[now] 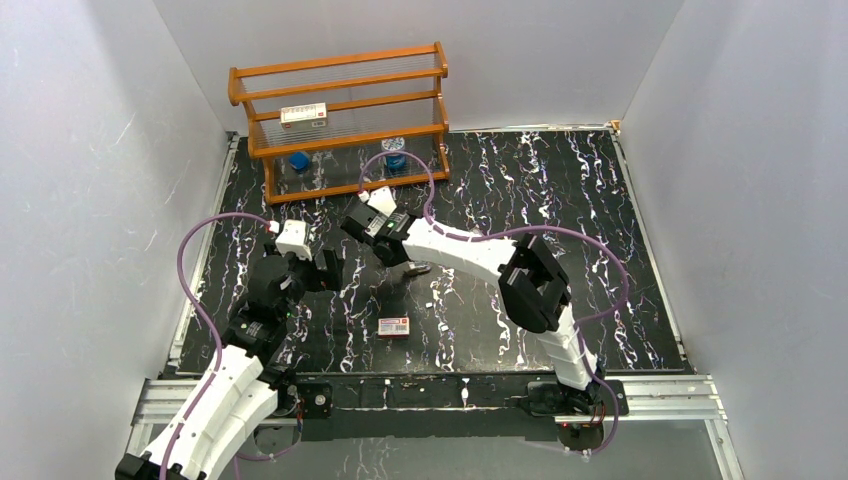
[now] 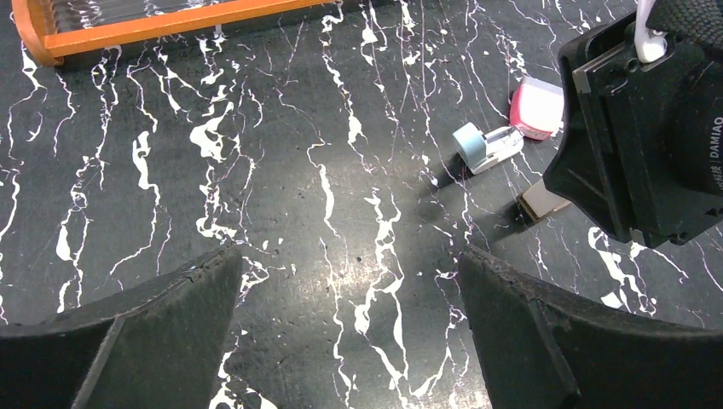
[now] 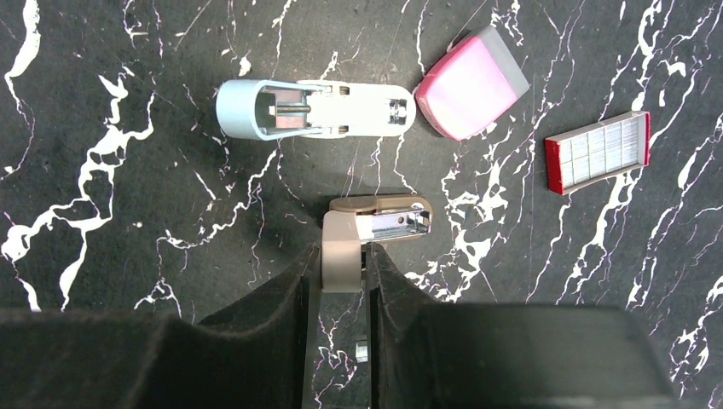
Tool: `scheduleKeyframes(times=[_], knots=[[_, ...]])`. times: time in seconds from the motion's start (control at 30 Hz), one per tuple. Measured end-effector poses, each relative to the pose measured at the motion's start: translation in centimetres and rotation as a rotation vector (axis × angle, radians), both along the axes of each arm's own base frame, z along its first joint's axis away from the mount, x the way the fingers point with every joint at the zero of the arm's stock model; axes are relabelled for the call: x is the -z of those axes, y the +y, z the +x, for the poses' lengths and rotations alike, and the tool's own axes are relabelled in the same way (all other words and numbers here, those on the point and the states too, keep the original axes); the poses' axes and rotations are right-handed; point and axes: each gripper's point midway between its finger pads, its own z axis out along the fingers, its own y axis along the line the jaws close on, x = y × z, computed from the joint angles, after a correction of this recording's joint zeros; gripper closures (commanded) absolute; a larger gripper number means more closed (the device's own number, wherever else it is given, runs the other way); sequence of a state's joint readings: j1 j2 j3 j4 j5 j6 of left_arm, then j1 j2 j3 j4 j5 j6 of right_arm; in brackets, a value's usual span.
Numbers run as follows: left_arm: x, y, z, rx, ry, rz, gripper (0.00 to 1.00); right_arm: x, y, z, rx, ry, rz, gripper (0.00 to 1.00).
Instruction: Unload the staples from the stapler
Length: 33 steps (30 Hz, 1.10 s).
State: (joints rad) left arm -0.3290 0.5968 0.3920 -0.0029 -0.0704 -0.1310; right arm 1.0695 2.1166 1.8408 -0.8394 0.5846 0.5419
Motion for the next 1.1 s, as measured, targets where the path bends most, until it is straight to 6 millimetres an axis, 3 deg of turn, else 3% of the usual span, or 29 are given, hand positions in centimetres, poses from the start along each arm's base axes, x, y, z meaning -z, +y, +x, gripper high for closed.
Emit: scheduleKeyframes(times=[0.4,0.67,0.77,0.9,1.0,1.1], knots=[[0.3,0.4,-0.1,-0.020,0.011,0.011,0.07,-0.6,1.1,1.2,0.008,-0.061,-0.013,0.73],[0.6,0.6,-0.2,-0.025,0.023,0.017,0.07,0.7,1.8,0.9,-0.016,-0.061,-0.061,0.61],[0.6,0.6,-0.2,-0.026,0.024,0.018,0.07,0.7,1.8,0.6,-0.024,-0.055,-0.070,0.51],[0.8,0.6,-0.2,-0.026,0.038,0.024,0.07,-1.0,3.0,0.6,-0.039,-0.051,-0.026,0.36],[0.8,0.6,-0.2,-0.029,0.042,0.026,0.07,-2.4,3.9,0.8,-0.051,-0.061,0.021,0.29],[1.0,0.7,-0.3,-0.030,0.049,0.029,0.07,-3.9,3.6,0.8,-0.055,-0.077,0.037,0.21]])
